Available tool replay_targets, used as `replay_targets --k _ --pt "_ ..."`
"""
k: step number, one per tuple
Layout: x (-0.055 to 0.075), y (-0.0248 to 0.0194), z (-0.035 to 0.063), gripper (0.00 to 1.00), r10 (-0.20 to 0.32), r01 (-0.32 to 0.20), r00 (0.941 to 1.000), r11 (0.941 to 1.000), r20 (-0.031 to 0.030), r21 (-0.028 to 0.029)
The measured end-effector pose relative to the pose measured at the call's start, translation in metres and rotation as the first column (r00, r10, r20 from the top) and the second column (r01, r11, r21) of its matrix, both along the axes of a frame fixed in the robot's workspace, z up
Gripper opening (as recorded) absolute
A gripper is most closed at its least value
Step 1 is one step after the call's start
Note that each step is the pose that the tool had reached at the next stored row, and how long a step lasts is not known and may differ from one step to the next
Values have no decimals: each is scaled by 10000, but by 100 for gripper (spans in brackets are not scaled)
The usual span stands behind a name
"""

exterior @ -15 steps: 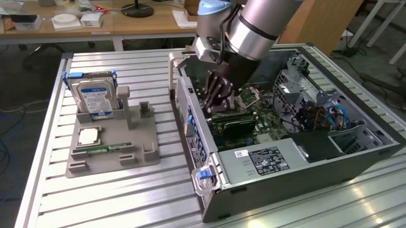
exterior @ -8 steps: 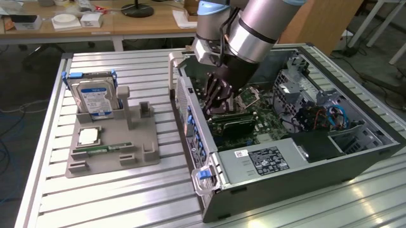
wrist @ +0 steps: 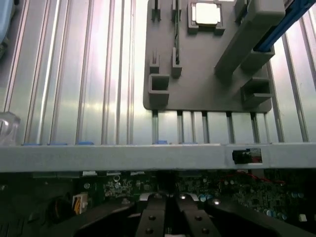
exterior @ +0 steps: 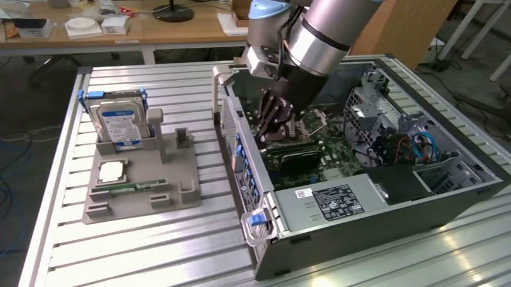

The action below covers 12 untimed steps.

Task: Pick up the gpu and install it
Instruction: 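Press down on the gpu until it lock into place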

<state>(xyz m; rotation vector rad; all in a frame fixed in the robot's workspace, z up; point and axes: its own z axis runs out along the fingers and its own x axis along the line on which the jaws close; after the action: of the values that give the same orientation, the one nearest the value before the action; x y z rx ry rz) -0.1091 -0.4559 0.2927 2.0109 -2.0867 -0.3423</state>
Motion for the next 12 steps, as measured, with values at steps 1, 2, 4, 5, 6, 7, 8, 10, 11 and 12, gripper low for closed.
replay_targets --k 1,2,4,5,6,7,8,10,11,12 --pt "1 0 1 10 2 -2 10000 10000 16 1" --pt "1 0 1 10 2 -2 10000 10000 31 2" --pt "0 0 4 10 0 0 9999 10000 158 -21" --pt "0 0 4 10 1 0 9995 10000 313 -34" --pt "0 1 3 10 2 0 9988 10000 493 -34" --pt "0 2 4 10 5 -3 9977 10000 671 -35" --pt "0 3 4 10 10 -7 9964 10000 851 -35" --pt "-1 4 3 10 13 -9 9925 10000 1221 -34" --pt "0 4 2 10 14 -9 9903 10000 1388 -34" --pt "0 4 0 10 13 -8 9881 10000 1541 -34"
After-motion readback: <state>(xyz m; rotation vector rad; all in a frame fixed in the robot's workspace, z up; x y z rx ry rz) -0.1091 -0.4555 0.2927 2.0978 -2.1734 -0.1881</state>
